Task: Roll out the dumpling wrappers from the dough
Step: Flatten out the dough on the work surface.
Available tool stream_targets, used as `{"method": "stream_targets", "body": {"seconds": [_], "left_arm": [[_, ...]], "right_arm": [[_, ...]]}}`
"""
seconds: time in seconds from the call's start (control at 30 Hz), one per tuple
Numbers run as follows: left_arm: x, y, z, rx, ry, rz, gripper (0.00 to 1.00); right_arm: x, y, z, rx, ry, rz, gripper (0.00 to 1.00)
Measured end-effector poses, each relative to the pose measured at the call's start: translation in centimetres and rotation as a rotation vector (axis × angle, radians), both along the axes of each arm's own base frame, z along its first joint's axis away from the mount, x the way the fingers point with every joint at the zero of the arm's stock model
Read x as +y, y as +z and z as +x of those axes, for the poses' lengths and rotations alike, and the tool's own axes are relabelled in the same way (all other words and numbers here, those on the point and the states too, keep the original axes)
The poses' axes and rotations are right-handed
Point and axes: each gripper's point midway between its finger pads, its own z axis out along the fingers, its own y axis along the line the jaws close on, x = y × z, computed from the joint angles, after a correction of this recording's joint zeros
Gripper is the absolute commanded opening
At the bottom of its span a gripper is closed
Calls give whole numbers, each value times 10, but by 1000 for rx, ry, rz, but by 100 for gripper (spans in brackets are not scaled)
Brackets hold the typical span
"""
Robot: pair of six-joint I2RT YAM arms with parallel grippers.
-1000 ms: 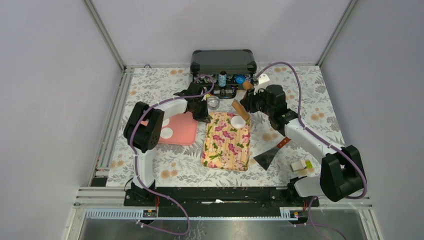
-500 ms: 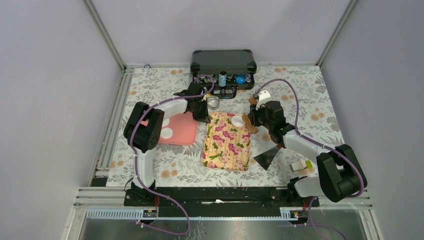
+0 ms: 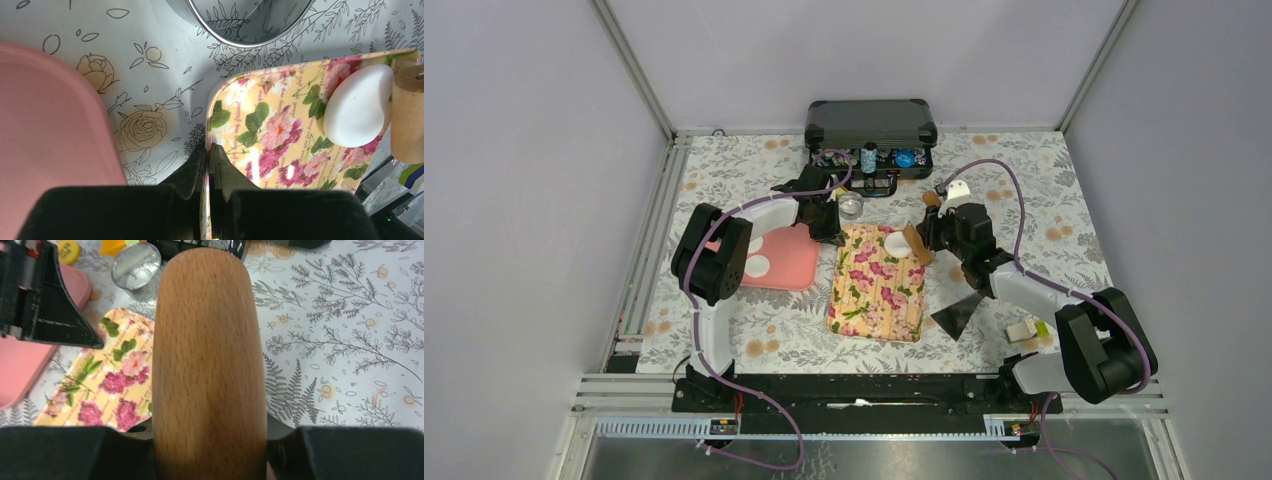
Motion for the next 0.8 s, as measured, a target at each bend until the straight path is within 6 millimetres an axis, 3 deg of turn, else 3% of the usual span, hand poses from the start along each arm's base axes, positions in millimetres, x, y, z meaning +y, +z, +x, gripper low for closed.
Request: {"method": "stream_targets", "body": {"seconds": [0.23,0.4,0.8], "left_arm": [[0,0,0,0,0,0,0],[0,0,0,0,0,0,0],[0,0,0,3,0,-2,0]], "right_arm": [[9,13,5,-2,-4,72,0],[12,-2,4,41,2,72,0],[27,-7,-5,47,59,115,0]]}}
